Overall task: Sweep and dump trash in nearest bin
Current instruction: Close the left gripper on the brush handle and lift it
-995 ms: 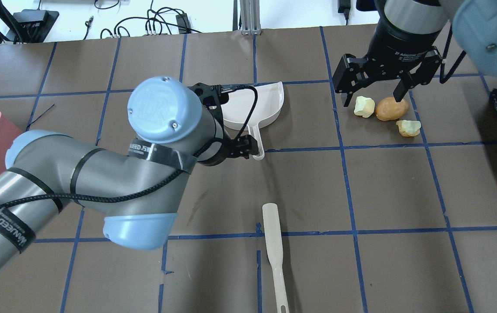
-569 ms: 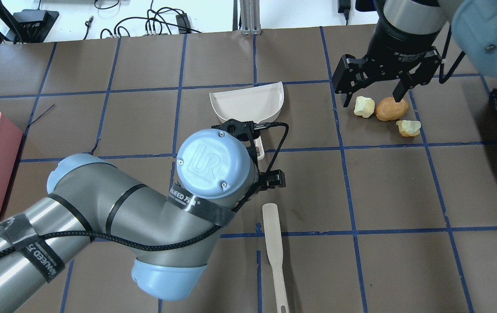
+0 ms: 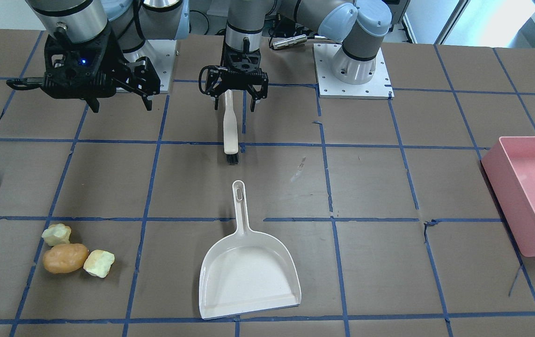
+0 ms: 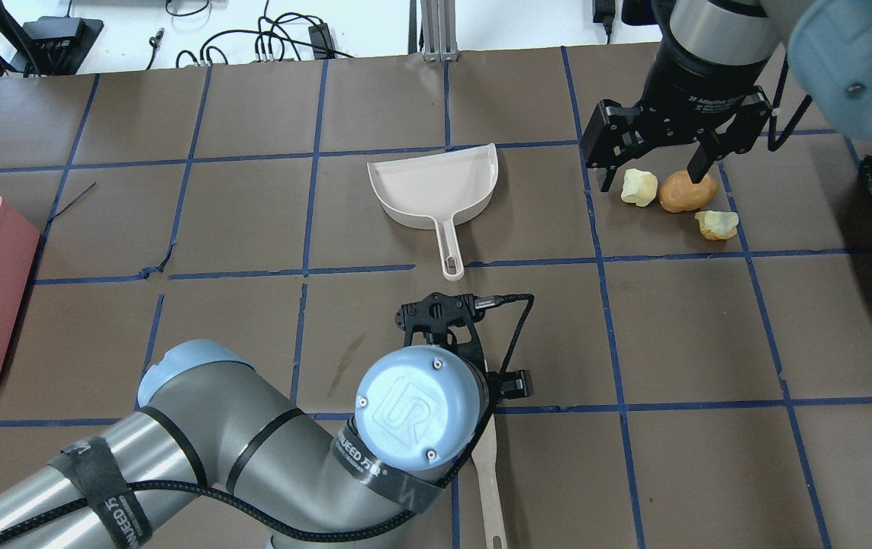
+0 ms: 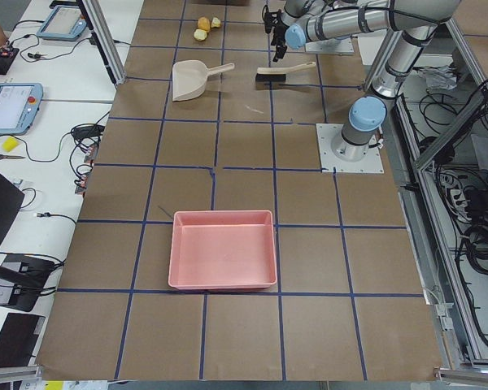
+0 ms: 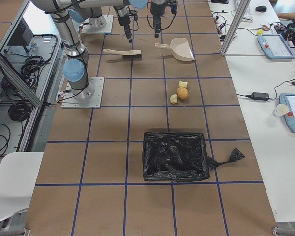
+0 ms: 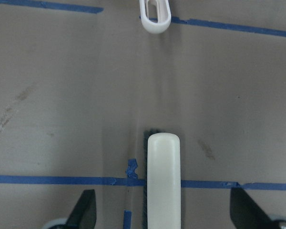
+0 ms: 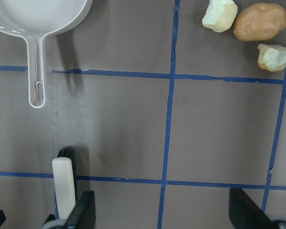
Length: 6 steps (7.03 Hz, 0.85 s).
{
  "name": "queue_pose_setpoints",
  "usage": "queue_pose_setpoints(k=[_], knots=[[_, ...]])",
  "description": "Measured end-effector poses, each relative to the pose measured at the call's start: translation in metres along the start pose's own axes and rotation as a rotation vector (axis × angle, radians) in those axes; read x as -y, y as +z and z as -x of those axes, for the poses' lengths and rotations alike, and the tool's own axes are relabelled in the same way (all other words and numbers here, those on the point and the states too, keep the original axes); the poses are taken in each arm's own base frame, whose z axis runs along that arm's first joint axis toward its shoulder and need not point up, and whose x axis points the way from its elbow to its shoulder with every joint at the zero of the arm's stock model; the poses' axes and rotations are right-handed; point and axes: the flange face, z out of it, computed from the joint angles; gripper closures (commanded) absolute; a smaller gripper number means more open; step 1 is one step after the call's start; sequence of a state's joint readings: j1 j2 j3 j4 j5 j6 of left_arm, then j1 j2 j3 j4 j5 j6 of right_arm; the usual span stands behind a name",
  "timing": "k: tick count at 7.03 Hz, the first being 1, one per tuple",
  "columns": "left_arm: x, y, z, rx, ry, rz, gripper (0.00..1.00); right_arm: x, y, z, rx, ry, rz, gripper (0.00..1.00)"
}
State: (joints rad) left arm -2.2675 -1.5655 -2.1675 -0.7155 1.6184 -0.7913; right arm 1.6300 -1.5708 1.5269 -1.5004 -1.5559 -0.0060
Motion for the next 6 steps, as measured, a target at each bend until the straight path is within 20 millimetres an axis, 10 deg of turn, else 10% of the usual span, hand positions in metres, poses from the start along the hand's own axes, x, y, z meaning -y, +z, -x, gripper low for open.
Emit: queue_pose_setpoints(k=[6], knots=[[-0.068,0.032,-0.006,0.099,0.008,0.013,0.01,0.0,-0.001,0.001,0.0,-0.007,-0.006,0.0]])
